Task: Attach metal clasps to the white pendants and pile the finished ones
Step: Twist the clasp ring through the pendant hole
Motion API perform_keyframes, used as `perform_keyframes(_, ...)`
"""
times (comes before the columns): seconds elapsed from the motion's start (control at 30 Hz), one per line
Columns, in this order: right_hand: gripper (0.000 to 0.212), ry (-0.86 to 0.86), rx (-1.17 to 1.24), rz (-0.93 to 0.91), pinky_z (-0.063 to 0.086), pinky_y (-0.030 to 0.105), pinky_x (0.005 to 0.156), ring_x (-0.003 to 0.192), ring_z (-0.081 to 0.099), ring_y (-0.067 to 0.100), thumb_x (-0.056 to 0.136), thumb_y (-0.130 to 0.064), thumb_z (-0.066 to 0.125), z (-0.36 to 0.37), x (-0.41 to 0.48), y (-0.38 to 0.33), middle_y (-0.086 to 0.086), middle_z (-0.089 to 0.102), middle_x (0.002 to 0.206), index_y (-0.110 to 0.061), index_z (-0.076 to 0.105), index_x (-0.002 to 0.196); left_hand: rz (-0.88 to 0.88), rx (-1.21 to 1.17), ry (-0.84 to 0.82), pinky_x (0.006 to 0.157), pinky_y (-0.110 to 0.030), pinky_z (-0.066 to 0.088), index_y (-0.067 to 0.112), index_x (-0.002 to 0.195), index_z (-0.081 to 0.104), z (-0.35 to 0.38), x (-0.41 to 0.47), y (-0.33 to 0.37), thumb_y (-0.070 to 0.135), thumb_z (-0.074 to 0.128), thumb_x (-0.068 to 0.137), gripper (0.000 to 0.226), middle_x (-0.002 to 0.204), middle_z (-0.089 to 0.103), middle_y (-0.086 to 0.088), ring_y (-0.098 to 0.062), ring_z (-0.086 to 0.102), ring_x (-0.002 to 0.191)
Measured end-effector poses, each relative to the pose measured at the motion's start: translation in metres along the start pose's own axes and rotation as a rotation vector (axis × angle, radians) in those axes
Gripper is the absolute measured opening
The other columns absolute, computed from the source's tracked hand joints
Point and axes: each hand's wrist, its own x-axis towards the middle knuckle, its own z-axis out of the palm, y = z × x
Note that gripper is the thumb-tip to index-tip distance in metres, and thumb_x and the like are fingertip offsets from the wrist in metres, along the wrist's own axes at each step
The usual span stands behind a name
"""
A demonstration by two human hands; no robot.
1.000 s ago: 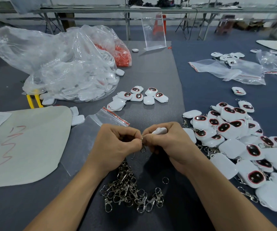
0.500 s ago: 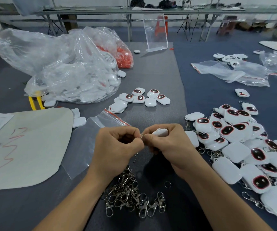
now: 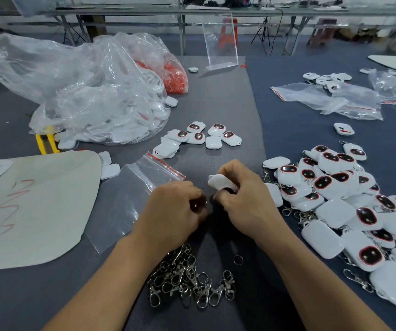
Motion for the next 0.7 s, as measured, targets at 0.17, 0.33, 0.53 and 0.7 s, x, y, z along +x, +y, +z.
perform_keyframes(0.17, 0.033, -0.027, 0.069, 0.028, 0.051, 0.029, 0.066, 0.066, 0.064, 0.012, 0.087, -0.012, 0.071, -0.002, 0.000, 0.001, -0.007, 0.070, 0.083, -0.035, 0.066, 0.111, -0.099, -0.177, -0.018, 0.065, -0.022, 0.040, 0.020, 0.079, 0.078, -0.002, 0.003, -0.005, 0.031, 0.074, 0.067, 0.016, 0.067, 0.064, 0.008, -0.011, 0.053, 0.069)
perform_keyframes(0.33, 0.025, -0.065, 0.122, 0.054, 0.046, 0.028, 0.051, 0.049, 0.055, 0.010, 0.085, -0.011, 0.075, -0.004, 0.002, 0.003, 0.000, 0.070, 0.066, -0.032, 0.064, 0.093, -0.127, -0.258, -0.071, 0.062, -0.024, 0.043, 0.023, 0.078, 0.079, -0.005, 0.001, -0.006, 0.034, 0.070, 0.065, 0.020, 0.063, 0.064, 0.005, -0.014, 0.057, 0.066)
perform_keyframes(0.53, 0.027, -0.116, 0.099, 0.028, 0.043, 0.029, 0.057, 0.049, 0.050, 0.007, 0.087, -0.011, 0.073, -0.005, 0.005, 0.003, -0.002, 0.068, 0.063, -0.036, 0.068, 0.091, -0.155, -0.280, -0.074, 0.062, -0.023, 0.044, 0.027, 0.081, 0.081, -0.006, 0.000, -0.006, 0.036, 0.070, 0.065, 0.021, 0.065, 0.066, 0.005, -0.012, 0.059, 0.066)
perform_keyframes(0.7, 0.023, -0.168, 0.058, 0.011, 0.039, 0.027, 0.058, 0.049, 0.048, 0.006, 0.086, -0.011, 0.072, -0.013, 0.006, 0.005, -0.005, 0.063, 0.057, -0.033, 0.069, 0.090, -0.144, -0.265, -0.076, 0.060, -0.013, 0.038, 0.029, 0.084, 0.081, -0.006, -0.001, -0.007, 0.038, 0.069, 0.066, 0.024, 0.063, 0.064, 0.011, -0.006, 0.058, 0.066)
